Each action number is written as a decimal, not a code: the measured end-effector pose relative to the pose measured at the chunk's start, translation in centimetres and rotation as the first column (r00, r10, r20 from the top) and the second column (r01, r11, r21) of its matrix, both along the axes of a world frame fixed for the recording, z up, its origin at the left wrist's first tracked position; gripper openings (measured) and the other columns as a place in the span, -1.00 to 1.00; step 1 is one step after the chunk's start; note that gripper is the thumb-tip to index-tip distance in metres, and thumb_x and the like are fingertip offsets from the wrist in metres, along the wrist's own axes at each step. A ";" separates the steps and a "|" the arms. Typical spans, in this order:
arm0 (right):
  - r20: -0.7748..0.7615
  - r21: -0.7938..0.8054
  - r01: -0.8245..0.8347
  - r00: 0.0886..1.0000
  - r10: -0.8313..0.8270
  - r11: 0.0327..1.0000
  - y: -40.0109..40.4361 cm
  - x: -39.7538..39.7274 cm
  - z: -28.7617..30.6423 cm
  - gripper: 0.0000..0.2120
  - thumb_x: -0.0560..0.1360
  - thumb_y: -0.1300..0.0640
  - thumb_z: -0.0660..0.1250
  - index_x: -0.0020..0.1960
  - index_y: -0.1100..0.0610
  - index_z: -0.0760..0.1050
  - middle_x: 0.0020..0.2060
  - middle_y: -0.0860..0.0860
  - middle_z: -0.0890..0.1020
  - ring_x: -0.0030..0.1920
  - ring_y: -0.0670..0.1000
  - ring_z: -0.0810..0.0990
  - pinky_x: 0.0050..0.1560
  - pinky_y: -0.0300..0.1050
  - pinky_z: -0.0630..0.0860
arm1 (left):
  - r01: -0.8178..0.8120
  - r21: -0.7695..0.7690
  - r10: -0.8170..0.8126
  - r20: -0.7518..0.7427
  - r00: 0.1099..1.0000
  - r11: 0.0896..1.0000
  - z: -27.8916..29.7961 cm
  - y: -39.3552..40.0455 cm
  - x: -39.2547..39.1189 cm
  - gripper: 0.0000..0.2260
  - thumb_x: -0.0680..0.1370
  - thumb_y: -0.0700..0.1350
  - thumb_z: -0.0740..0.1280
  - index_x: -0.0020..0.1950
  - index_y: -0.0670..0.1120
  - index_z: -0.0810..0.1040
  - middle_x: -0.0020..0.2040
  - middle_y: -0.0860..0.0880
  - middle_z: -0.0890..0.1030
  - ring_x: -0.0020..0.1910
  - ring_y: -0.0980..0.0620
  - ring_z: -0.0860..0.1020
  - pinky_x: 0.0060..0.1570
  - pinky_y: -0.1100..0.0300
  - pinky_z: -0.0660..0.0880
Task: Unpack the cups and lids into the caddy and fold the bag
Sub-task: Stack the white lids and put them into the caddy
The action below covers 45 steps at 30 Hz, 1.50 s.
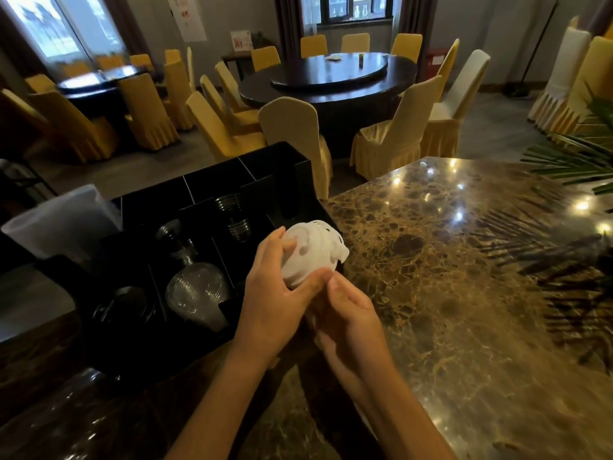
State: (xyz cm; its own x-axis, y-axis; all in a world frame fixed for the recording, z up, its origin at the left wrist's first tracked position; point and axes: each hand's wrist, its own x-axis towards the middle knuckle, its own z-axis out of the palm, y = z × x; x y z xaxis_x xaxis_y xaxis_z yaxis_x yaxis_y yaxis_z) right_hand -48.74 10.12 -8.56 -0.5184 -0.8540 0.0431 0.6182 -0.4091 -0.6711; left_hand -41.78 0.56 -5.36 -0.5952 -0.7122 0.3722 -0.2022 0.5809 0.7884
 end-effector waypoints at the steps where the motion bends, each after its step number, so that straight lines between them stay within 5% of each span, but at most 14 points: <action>1: 0.022 -0.010 -0.005 1.000 0.006 1.000 -0.4 -0.3 0.3 -0.67 0.66 0.19 0.14 0.30 0.31 0.53 0.25 0.29 0.61 0.31 0.24 0.56 0.28 0.06 0.52 | -0.008 -0.069 0.008 0.010 1.000 0.998 0.3 -0.4 -0.5 -0.41 0.45 0.31 0.36 0.36 0.03 0.39 0.36 0.14 0.43 0.29 0.23 0.42 0.15 0.36 0.40; 7: 0.112 0.030 -0.066 0.992 0.062 0.997 -4.0 -2.4 1.6 -0.66 0.66 0.25 0.13 0.35 0.16 0.53 0.15 0.16 0.67 0.09 0.06 0.67 0.02 -0.09 0.58 | -0.097 -0.385 0.127 0.053 0.990 0.918 1.2 -2.3 -3.8 -0.62 0.55 0.07 0.39 0.25 -0.15 0.59 0.22 -0.08 0.63 0.24 -0.04 0.55 0.23 -0.14 0.48; 12: 0.231 0.065 -0.110 0.969 0.092 0.992 -5.8 -4.1 0.7 -0.68 0.68 0.04 0.17 0.32 0.09 0.56 0.06 0.09 0.69 -0.07 0.04 0.67 -0.15 -0.07 0.63 | 0.058 -0.379 0.014 0.185 0.983 0.923 1.0 -4.5 -5.1 -0.67 0.64 -0.07 0.27 0.37 -0.13 0.52 0.27 -0.09 0.62 0.23 -0.02 0.57 0.19 -0.09 0.53; 15: 0.174 0.148 -0.161 0.976 0.134 0.976 -6.6 -5.2 0.1 -0.69 0.67 0.04 0.17 0.34 0.02 0.56 -0.08 -0.01 0.63 -0.35 -0.05 0.47 -0.35 -0.21 0.45 | 0.049 -0.389 0.049 0.237 0.970 0.920 0.4 -5.7 -4.9 -0.63 0.62 -0.07 0.30 0.42 -0.11 0.49 0.31 -0.10 0.60 0.24 -0.05 0.58 0.20 -0.06 0.54; 18: 0.302 0.098 -0.231 0.934 0.192 0.968 -7.0 -5.6 -0.8 -0.63 0.65 0.05 0.19 0.44 0.02 0.46 -0.16 -0.07 0.60 -0.48 -0.10 0.33 -0.47 -0.27 0.33 | 0.059 -0.388 0.049 0.263 0.963 0.920 -0.2 -6.1 -5.0 -0.62 0.59 -0.09 0.36 0.40 -0.09 0.51 0.31 -0.07 0.61 0.25 -0.03 0.58 0.22 -0.01 0.55; 23: 0.443 0.048 -0.320 0.856 0.267 0.946 -7.4 -6.3 -1.4 -0.66 0.69 -0.03 0.08 0.37 0.07 0.44 -0.19 -0.03 0.67 -0.56 -0.12 0.33 -0.57 -0.31 0.29 | 0.051 -0.460 0.098 0.295 0.951 0.886 -1.1 -6.7 -5.7 -0.69 0.54 -0.09 0.41 0.26 -0.11 0.62 0.15 -0.06 0.68 0.09 -0.05 0.63 0.14 -0.11 0.54; 32: 0.570 0.249 -0.254 0.819 0.071 0.935 -8.2 -5.9 -2.8 -0.71 0.69 0.00 0.10 0.22 0.10 0.52 -0.37 -0.02 0.61 -0.57 -0.11 0.45 -0.61 -0.34 0.37 | 0.022 -0.526 0.286 0.495 0.820 0.850 -2.4 -6.6 -7.2 -0.83 0.56 0.00 0.32 0.04 -0.02 0.66 -0.08 0.01 0.69 -0.03 -0.04 0.62 0.14 -0.03 0.31; 34: 0.615 0.253 -0.208 0.789 0.009 0.945 -8.4 -5.6 -2.9 -0.70 0.69 0.05 0.11 0.29 0.13 0.51 -0.31 0.01 0.62 -0.52 -0.08 0.51 -0.55 -0.32 0.41 | 0.038 -0.517 0.289 0.536 0.793 0.855 -2.4 -6.5 -7.4 -0.79 0.59 -0.01 0.25 0.06 0.00 0.67 -0.08 0.01 0.69 -0.02 -0.04 0.62 0.14 -0.04 0.31; 41: 0.589 0.104 -0.044 0.807 -0.026 0.994 -6.1 -3.7 -4.0 -0.61 0.65 0.40 0.05 0.39 0.23 0.46 0.27 0.17 0.61 0.12 0.16 0.68 0.15 0.00 0.60 | 0.104 -0.497 0.235 0.572 0.786 0.861 -2.9 -6.4 -6.9 -0.76 0.60 -0.05 0.18 0.03 0.00 0.66 -0.06 0.04 0.67 -0.02 0.02 0.58 0.12 -0.03 0.33; 45: 0.560 0.199 0.041 0.815 -0.148 0.979 -5.1 -3.0 -4.6 -0.47 0.57 0.54 -0.02 0.47 0.27 0.33 0.29 0.18 0.57 0.15 0.26 0.67 0.21 0.13 0.59 | 0.163 -0.548 0.251 0.601 0.759 0.820 -3.3 -6.3 -6.7 -0.76 0.61 -0.02 0.16 -0.04 0.01 0.63 -0.09 0.07 0.63 -0.04 0.03 0.55 0.08 0.00 0.33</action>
